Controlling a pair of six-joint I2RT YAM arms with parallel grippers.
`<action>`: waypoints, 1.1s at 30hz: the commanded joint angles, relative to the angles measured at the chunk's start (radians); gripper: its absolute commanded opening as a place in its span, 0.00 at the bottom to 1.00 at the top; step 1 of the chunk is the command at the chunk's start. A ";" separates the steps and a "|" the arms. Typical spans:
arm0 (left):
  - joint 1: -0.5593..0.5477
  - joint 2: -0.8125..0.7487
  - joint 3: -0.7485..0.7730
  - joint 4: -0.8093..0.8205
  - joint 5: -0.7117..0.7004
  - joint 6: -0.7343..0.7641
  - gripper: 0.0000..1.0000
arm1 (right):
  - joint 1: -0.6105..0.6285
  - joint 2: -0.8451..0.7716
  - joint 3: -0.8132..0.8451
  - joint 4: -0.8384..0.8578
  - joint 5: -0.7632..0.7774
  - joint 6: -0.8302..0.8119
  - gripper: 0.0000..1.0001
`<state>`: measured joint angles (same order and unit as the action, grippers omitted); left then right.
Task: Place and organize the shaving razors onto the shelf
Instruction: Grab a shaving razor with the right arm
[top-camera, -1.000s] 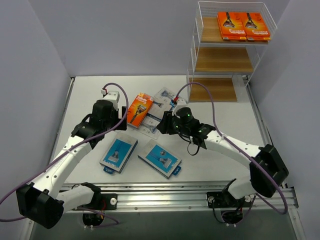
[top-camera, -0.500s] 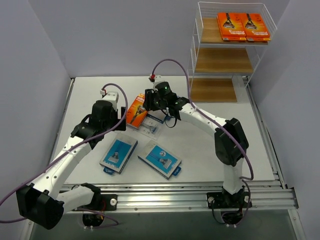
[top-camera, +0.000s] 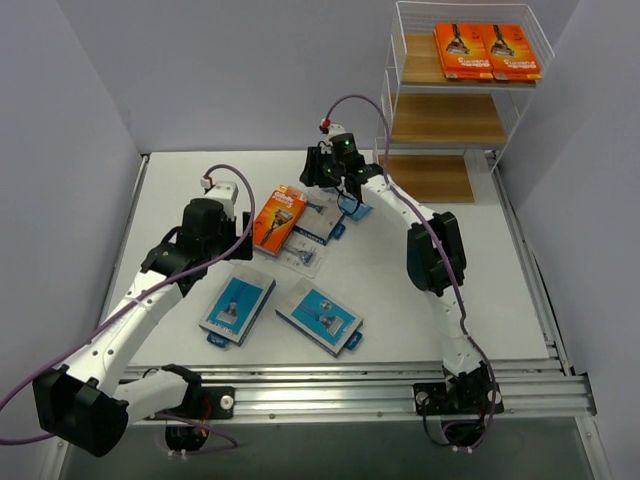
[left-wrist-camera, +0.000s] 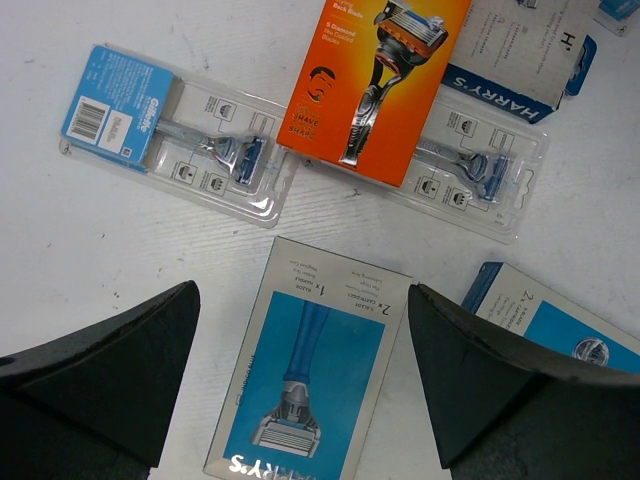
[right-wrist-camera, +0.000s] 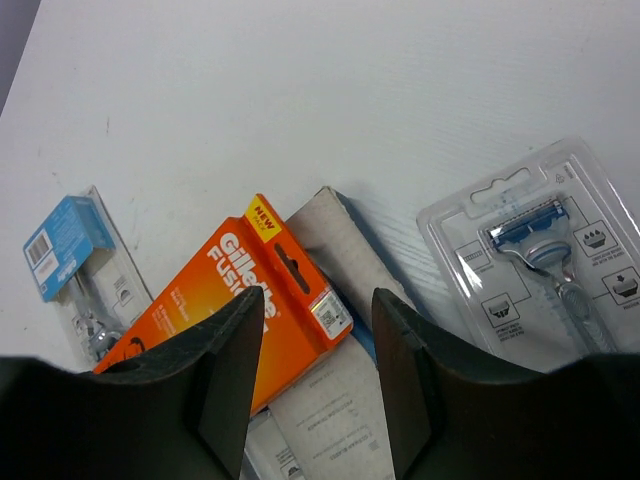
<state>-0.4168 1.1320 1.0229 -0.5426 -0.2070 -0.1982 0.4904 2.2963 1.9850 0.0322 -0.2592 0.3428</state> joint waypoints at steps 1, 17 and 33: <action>0.009 0.002 0.043 0.017 0.034 0.000 0.94 | 0.005 0.046 0.086 -0.028 -0.069 -0.004 0.43; 0.018 0.006 0.048 0.013 0.060 -0.003 0.94 | -0.006 0.111 0.040 0.048 -0.134 0.036 0.39; 0.018 0.012 0.051 0.012 0.067 -0.003 0.94 | -0.013 0.132 0.028 0.055 -0.144 0.047 0.40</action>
<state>-0.4038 1.1439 1.0237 -0.5430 -0.1501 -0.1986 0.4835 2.4035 2.0216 0.0578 -0.3832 0.3859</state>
